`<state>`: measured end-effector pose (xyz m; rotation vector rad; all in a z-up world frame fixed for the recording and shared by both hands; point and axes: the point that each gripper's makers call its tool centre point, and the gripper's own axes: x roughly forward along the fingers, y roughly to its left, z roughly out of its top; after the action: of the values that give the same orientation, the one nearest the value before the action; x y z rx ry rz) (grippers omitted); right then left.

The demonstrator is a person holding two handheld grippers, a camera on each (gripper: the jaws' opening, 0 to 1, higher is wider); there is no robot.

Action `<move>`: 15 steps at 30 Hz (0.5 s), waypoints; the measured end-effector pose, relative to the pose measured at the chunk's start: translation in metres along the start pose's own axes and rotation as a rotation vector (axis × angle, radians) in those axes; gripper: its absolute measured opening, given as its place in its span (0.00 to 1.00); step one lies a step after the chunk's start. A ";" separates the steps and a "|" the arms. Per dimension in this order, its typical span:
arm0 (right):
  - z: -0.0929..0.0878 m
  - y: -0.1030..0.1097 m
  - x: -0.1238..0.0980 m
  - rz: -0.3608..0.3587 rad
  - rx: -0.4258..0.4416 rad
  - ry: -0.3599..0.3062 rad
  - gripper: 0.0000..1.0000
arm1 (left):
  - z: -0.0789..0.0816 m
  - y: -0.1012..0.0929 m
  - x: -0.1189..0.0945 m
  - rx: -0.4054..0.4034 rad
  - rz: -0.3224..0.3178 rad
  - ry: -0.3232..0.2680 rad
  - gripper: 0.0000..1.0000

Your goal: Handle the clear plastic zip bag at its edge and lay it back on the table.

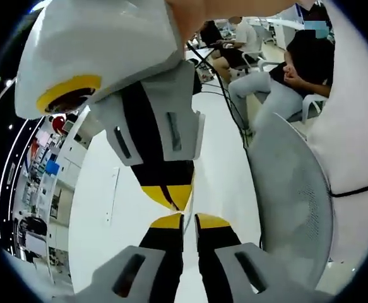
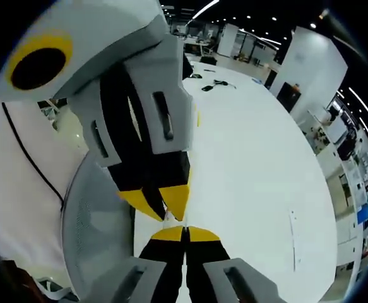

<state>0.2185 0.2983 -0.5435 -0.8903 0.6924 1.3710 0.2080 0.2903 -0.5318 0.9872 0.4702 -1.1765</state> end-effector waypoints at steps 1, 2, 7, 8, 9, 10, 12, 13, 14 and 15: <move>0.000 0.000 0.000 0.002 0.002 0.001 0.00 | -0.001 -0.001 0.001 0.006 -0.004 0.009 0.03; 0.000 -0.001 0.000 0.003 0.002 0.001 0.00 | -0.002 -0.002 0.002 0.009 -0.005 0.013 0.03; 0.001 0.002 0.000 0.012 -0.001 0.003 0.00 | -0.004 -0.001 0.003 0.029 0.002 0.031 0.04; 0.002 0.003 0.000 0.014 0.001 0.001 0.00 | -0.005 -0.001 0.004 0.039 0.006 0.036 0.04; 0.002 0.003 0.000 0.014 0.001 0.001 0.00 | -0.005 -0.001 0.004 0.045 0.007 0.039 0.04; 0.002 0.002 0.001 0.015 0.002 0.002 0.00 | -0.004 -0.001 0.004 0.052 0.012 0.039 0.05; 0.002 0.003 0.000 0.016 0.003 0.001 0.00 | -0.003 -0.002 0.004 0.062 0.016 0.033 0.06; 0.002 0.003 0.000 0.017 0.002 0.002 0.00 | -0.002 -0.002 0.004 0.068 0.018 0.031 0.06; 0.002 0.003 0.000 0.018 0.002 0.002 0.00 | -0.003 -0.003 0.004 0.078 0.020 0.033 0.07; 0.002 0.003 0.001 0.019 0.001 0.002 0.00 | -0.003 -0.004 0.005 0.083 0.017 0.036 0.07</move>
<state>0.2157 0.2999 -0.5435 -0.8867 0.7044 1.3866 0.2069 0.2903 -0.5387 1.0838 0.4433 -1.1724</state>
